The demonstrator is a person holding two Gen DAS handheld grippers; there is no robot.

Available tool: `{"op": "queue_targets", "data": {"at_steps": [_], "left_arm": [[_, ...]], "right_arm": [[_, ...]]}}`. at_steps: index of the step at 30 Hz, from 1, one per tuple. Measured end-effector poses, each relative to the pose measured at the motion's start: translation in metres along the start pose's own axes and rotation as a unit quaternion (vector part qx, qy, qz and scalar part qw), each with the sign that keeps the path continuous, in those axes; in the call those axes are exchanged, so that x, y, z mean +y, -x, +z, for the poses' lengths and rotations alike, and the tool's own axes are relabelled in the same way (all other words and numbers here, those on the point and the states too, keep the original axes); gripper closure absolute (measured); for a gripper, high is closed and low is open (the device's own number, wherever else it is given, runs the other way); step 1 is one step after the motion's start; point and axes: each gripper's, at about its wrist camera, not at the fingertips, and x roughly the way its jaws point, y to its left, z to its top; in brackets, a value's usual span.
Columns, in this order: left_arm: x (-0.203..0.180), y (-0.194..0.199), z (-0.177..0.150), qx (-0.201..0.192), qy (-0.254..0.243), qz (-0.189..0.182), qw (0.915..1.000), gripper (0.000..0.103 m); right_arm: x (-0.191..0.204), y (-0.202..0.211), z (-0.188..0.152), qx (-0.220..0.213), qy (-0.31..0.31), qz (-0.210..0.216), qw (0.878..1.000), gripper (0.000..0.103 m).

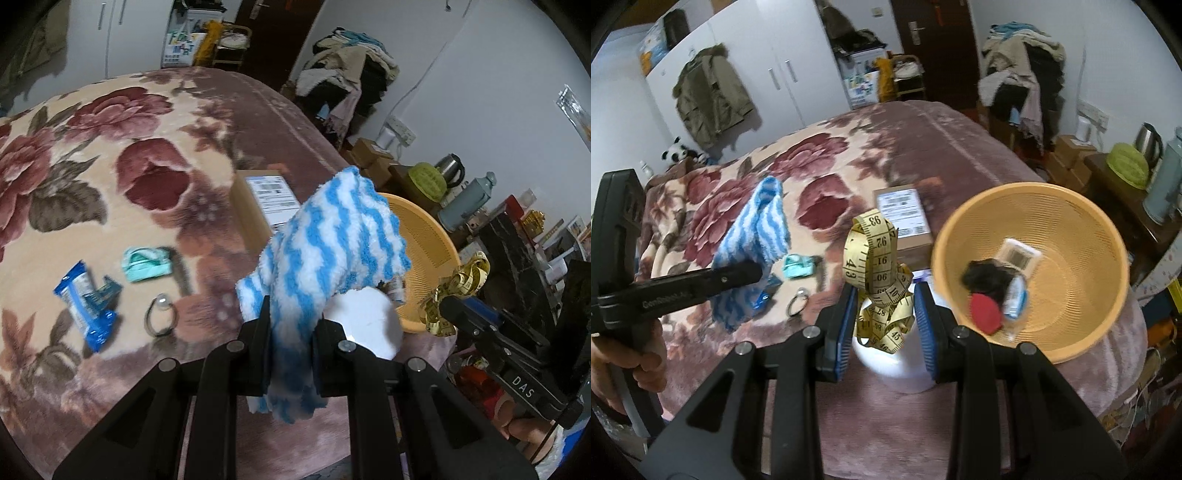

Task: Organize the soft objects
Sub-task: 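Lift and carry the cloth and tape measure in both tools over the basket, then open both tools to drop the cloth and tape measure into the basket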

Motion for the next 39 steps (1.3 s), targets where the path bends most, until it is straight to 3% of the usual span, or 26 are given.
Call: {"op": "queue_targets", "data": {"at_steps": [15, 28, 29, 32, 34, 36, 39], "left_arm": [[-0.097, -0.072, 0.03, 0.046, -0.041, -0.07, 0.9957, 0.088], [-0.173, -0.125, 0.049, 0.057, -0.083, -0.119, 0.9877, 0.087], [-0.177, -0.129, 0.051, 0.054, -0.082, -0.123, 0.9876, 0.082], [-0.184, -0.143, 0.057, 0.051, -0.086, -0.11, 0.9889, 0.041], [-0.182, -0.14, 0.059, 0.039, -0.09, -0.101, 0.99, 0.032], [-0.178, -0.136, 0.061, 0.032, -0.09, -0.096, 0.9908, 0.02], [-0.168, -0.132, 0.061, 0.031, -0.084, -0.081, 0.9927, 0.012]], "right_arm": [[-0.095, 0.008, 0.0, -0.001, -0.086, -0.079, 0.993, 0.071], [-0.147, 0.02, 0.008, -0.015, -0.144, -0.11, 0.983, 0.071], [-0.148, 0.019, 0.008, -0.015, -0.148, -0.108, 0.983, 0.07], [-0.159, 0.009, 0.009, -0.011, -0.165, -0.099, 0.981, 0.068], [-0.163, 0.011, 0.007, -0.014, -0.179, -0.111, 0.978, 0.059], [-0.166, 0.014, 0.003, -0.02, -0.181, -0.122, 0.976, 0.04], [-0.166, 0.016, -0.003, -0.017, -0.181, -0.119, 0.976, 0.033]]}}
